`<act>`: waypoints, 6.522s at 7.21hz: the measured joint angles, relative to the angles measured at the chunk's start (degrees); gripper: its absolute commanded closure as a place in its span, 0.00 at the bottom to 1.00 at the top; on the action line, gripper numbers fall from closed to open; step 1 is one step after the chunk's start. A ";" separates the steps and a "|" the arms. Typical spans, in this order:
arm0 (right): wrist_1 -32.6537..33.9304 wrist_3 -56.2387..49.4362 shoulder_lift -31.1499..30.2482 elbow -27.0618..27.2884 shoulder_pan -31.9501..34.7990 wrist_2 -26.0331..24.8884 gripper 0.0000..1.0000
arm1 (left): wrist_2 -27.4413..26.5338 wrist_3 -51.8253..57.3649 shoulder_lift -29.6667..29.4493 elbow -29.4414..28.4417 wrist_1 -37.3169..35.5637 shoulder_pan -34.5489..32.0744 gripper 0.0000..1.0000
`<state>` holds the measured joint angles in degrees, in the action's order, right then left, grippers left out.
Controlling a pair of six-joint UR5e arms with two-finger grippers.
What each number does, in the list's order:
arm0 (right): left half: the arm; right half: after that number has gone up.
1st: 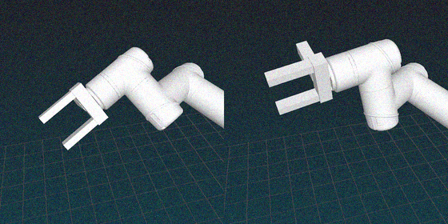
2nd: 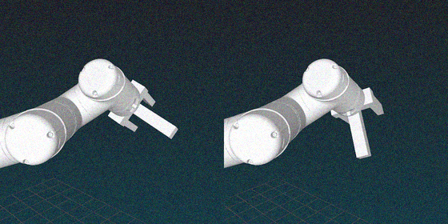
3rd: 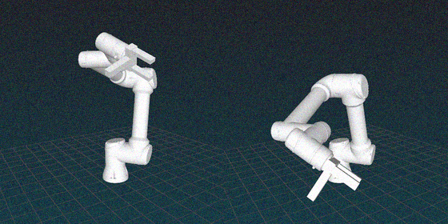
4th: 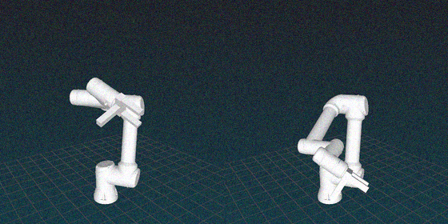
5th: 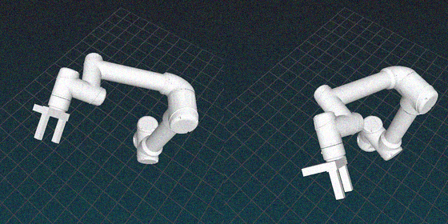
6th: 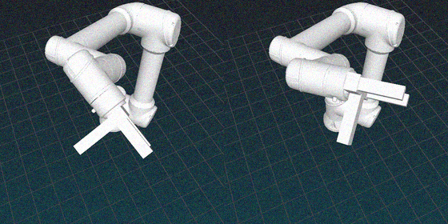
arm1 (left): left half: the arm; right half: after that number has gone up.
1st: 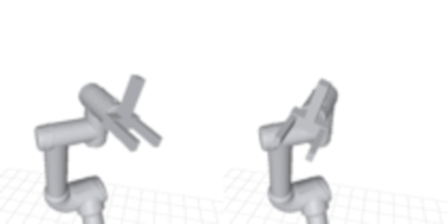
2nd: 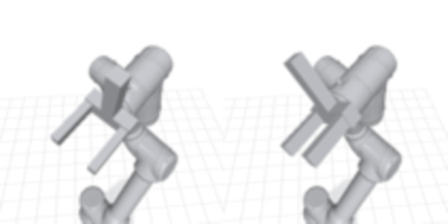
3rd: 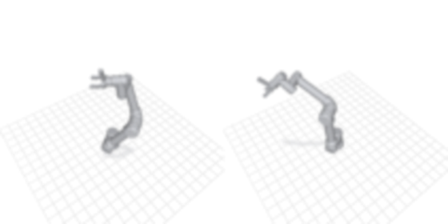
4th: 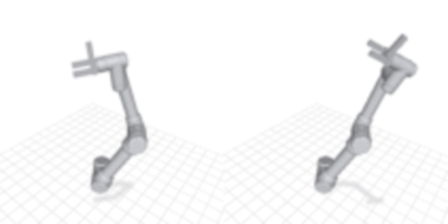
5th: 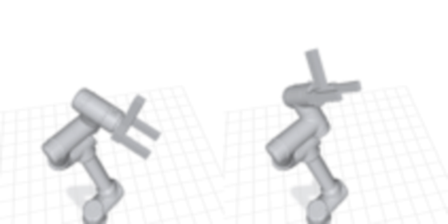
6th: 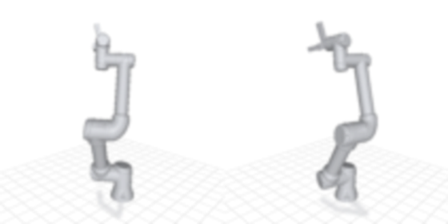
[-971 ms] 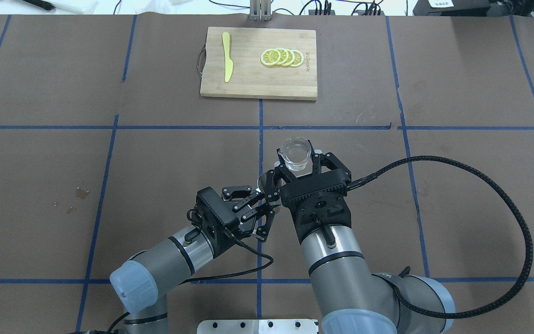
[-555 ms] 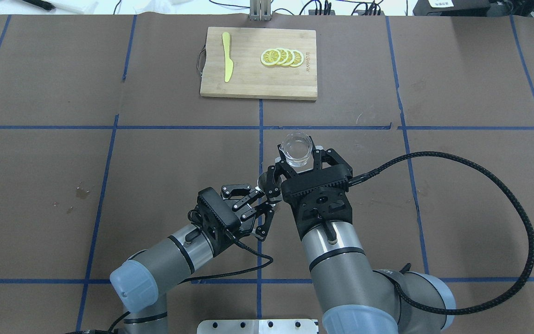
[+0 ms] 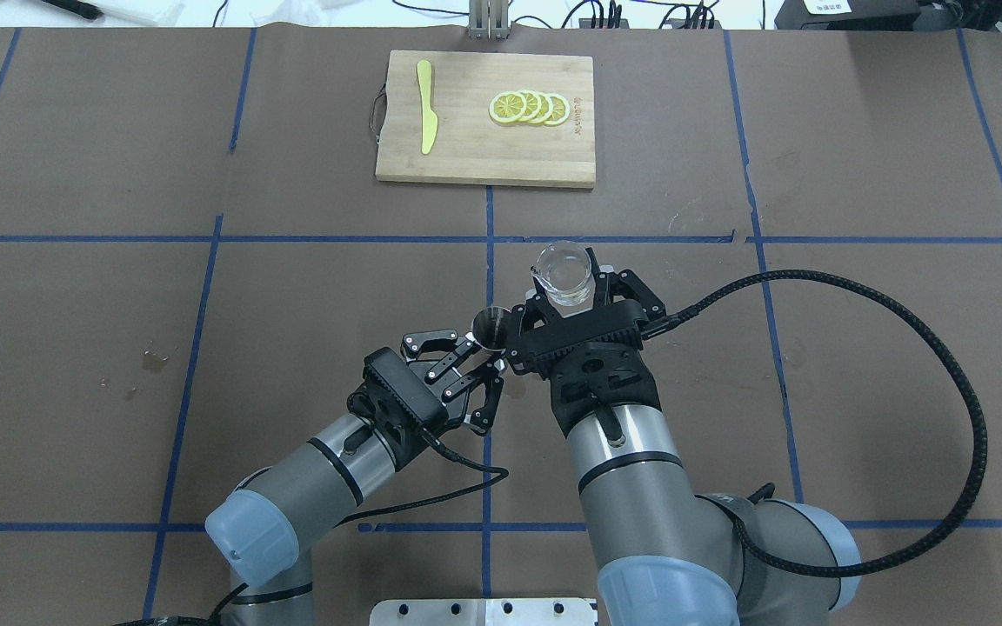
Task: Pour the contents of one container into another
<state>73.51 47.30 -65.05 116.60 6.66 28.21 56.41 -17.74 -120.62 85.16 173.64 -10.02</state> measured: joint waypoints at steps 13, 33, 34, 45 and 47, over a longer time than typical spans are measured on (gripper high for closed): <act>17.77 -6.32 3.26 5.12 -1.82 0.17 1.00 | -0.87 -0.11 -4.25 -4.18 -0.13 -0.30 1.00; 24.56 -25.83 4.25 4.71 -0.78 0.00 1.00 | -0.87 -0.37 -4.70 -4.04 -0.23 -0.26 1.00; 24.69 -26.64 4.26 4.74 -0.77 0.00 1.00 | -0.87 -0.37 -4.70 -4.01 -0.23 -0.26 1.00; 26.25 -34.92 4.35 5.02 -0.77 0.00 1.00 | -0.91 -0.37 -4.71 -3.95 -0.23 -0.26 1.00; 26.32 -35.91 4.40 4.96 -0.77 -0.02 1.00 | -0.95 -0.43 -4.71 -3.95 -0.17 -0.26 1.00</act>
<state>99.83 11.39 -60.65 121.56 5.89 28.19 55.47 -18.16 -125.33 81.21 173.47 -10.28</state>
